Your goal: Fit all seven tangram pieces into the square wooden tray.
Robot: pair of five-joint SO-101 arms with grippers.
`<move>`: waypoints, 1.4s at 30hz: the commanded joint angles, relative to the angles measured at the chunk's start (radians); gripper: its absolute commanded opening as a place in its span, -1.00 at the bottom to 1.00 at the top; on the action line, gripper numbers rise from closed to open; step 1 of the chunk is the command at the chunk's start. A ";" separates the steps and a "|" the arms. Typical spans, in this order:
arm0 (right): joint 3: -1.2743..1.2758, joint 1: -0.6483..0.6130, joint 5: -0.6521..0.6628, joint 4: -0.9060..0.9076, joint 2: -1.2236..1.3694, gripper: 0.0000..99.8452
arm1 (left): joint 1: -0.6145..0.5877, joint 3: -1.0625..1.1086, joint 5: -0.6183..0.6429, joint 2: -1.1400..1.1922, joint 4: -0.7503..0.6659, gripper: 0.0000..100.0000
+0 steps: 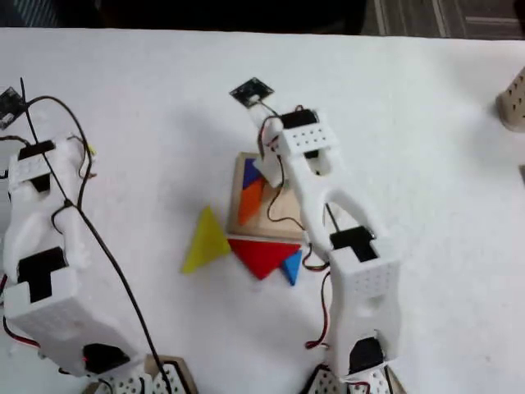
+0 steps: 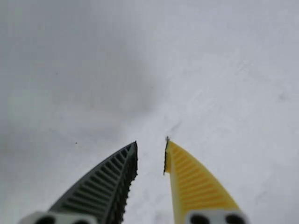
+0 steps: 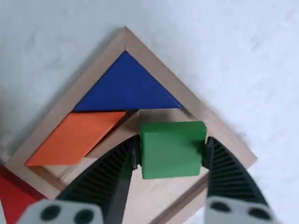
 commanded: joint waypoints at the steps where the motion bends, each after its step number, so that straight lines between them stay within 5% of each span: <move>1: -0.078 0.007 0.012 0.051 -0.021 -0.52 | 0.021 -0.041 -0.006 -0.007 0.008 -0.73; 8: -0.100 0.005 0.006 0.124 -0.054 -0.56 | 0.021 -0.041 -0.006 -0.007 0.009 -0.73; 13: -0.064 0.077 -0.124 0.160 -0.160 -0.77 | 0.061 -0.037 -0.008 -0.015 0.017 -0.74; 16: 0.028 0.134 -0.193 0.163 -0.225 -0.98 | 0.101 -0.031 -0.009 -0.018 0.041 -0.74; 22: 0.316 0.268 -0.253 0.143 -0.390 -0.96 | 0.188 -0.041 -0.043 -0.019 0.114 -0.94; 29: 0.825 0.427 -0.245 -0.054 -0.740 -0.96 | 0.499 -0.046 -0.044 -0.180 0.212 -0.96; 35: 1.155 0.489 -0.180 -0.140 -1.069 -0.96 | 0.842 -0.068 -0.347 -0.194 0.132 -0.96; 42: 1.257 0.489 -0.147 -0.157 -1.198 -0.96 | 1.004 -0.204 -0.331 -0.001 0.028 -0.96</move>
